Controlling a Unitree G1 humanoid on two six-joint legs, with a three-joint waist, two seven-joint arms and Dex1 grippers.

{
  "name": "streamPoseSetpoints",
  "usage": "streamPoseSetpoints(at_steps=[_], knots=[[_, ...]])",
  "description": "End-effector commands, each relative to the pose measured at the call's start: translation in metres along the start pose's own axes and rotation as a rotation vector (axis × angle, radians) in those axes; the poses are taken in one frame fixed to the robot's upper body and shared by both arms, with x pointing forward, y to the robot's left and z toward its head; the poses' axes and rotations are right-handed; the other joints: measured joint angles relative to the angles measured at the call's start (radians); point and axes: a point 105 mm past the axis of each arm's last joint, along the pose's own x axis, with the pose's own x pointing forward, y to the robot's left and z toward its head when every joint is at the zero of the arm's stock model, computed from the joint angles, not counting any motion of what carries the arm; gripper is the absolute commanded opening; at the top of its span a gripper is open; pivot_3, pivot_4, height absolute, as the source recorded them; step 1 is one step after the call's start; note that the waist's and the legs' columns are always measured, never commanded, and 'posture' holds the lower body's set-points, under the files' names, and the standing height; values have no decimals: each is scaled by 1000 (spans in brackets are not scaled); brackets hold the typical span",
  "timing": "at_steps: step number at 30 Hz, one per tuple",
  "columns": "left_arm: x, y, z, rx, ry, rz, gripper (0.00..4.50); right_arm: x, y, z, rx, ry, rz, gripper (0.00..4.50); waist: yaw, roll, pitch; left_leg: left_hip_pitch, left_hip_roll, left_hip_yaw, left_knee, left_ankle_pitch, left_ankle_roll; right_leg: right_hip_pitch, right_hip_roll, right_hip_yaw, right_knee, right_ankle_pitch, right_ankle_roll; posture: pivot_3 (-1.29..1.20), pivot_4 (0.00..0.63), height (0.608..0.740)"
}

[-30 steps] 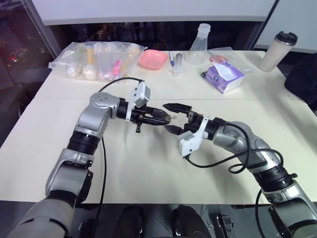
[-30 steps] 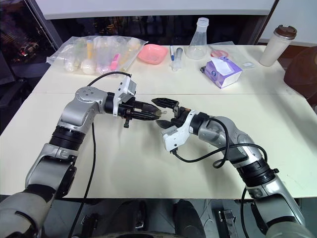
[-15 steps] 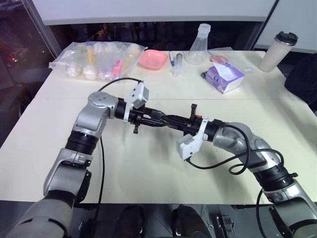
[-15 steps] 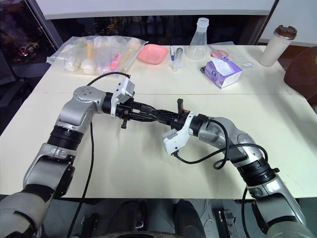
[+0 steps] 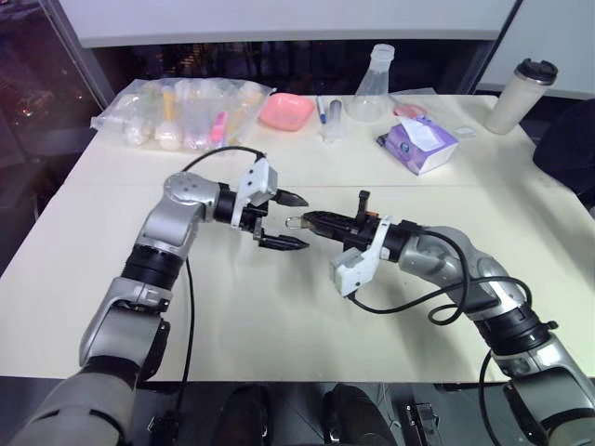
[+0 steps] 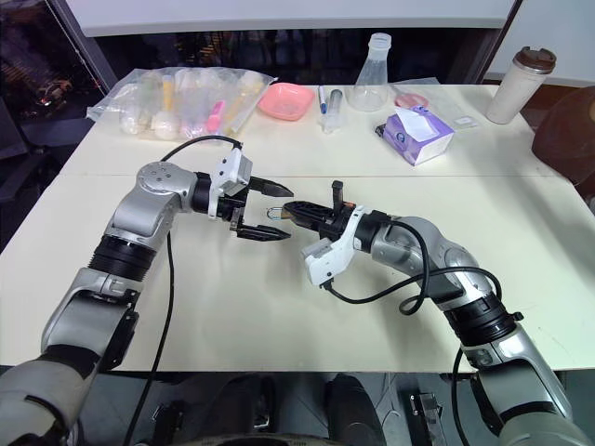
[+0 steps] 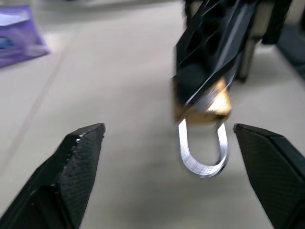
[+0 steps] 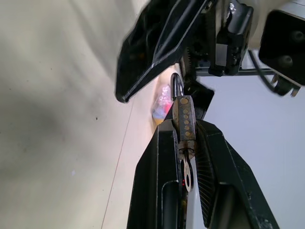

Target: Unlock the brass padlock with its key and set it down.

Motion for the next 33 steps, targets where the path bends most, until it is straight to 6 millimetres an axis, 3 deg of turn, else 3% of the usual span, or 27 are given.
streamPoseSetpoints(at_steps=[1, 6, 11, 16, 22, 33], knots=[[-14, 4, 18, 35, -60, 44, 4454, -5, -14, -7, -17, 16, -46, 0, 0, 0, 0, 0, 0, 0, 0, 0, 0, 0, 0, 0, 0, 0, 0, 0, 150, 715], [-22, 3, 32, -8, -135, 81, 4454, -6, -11, -8, -10, 22, -35, 0, 0, 0, 0, 0, 0, 0, 0, 0, 0, 0, 0, 0, 0, 0, 0, 0, 150, 715], [-28, -13, 44, -41, -199, 28, 2299, -6, -9, -9, -7, 24, -26, 0, -2, 0, 0, 0, 0, 0, 0, 0, 0, 0, 0, 0, 0, 0, 0, 0, 150, 715], [-22, -24, 24, -57, -132, -10, 21, -6, -8, -9, -12, 26, -18, 0, -2, 0, 0, 1, 0, 0, 0, 0, 0, 1, 0, 0, 1, 0, 0, 0, 150, 715], [-14, -10, 4, -24, -60, 66, 21, -6, -7, -9, -11, 30, -10, 0, 1, 0, 0, 1, 0, 0, 0, 0, 0, 1, 0, 0, 0, 0, 0, 0, 150, 715], [-2, 1, -1, -15, -71, 75, 21, -6, -5, -2, 6, 18, -6, 0, 0, 0, 0, 1, 0, 1, 0, 0, 0, 1, 0, 0, 1, 0, 0, 0, 150, 715]])
